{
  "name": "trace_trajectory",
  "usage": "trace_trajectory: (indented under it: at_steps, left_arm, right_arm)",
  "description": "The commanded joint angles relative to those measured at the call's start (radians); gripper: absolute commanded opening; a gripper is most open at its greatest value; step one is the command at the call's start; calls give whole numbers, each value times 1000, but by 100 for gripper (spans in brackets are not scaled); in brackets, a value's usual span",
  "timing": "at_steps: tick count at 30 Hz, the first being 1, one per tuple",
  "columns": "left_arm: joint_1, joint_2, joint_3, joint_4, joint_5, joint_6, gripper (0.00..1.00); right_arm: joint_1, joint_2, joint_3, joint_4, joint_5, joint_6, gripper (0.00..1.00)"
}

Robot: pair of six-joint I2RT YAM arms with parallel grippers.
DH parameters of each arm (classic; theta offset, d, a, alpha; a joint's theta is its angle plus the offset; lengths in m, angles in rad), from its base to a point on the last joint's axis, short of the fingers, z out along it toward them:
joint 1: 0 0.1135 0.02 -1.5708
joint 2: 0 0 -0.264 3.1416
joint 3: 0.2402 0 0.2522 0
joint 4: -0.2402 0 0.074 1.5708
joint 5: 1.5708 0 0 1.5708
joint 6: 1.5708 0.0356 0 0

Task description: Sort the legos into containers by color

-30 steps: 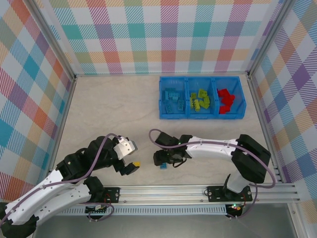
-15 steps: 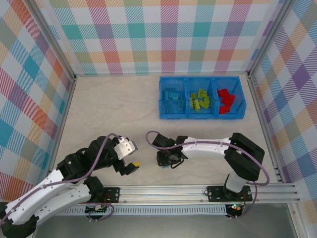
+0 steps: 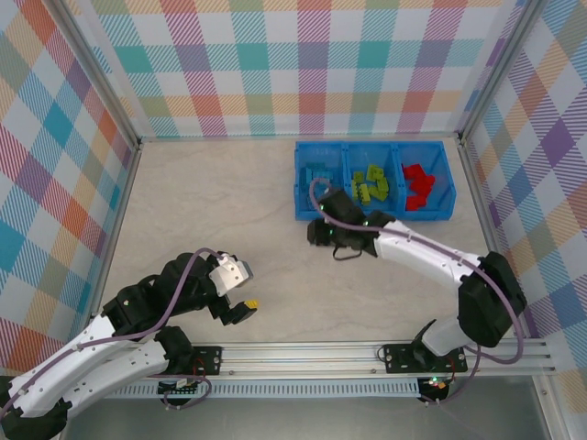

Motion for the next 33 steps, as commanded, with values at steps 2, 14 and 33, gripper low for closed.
trace_trajectory:
  at_steps: [2,14,33]
  left_arm:
    - [9,-11,-11,17,3,7,100]
    - [8,16,-70,427,-325,-439,100]
    - [94,323,-191,781,-742,-371,100]
  right_arm:
    - [-88,146,190,62,67,-172,29]
    - [-177,559,639,-71,104,-219,34]
    - [-181,-164,44,113,349,-347,94]
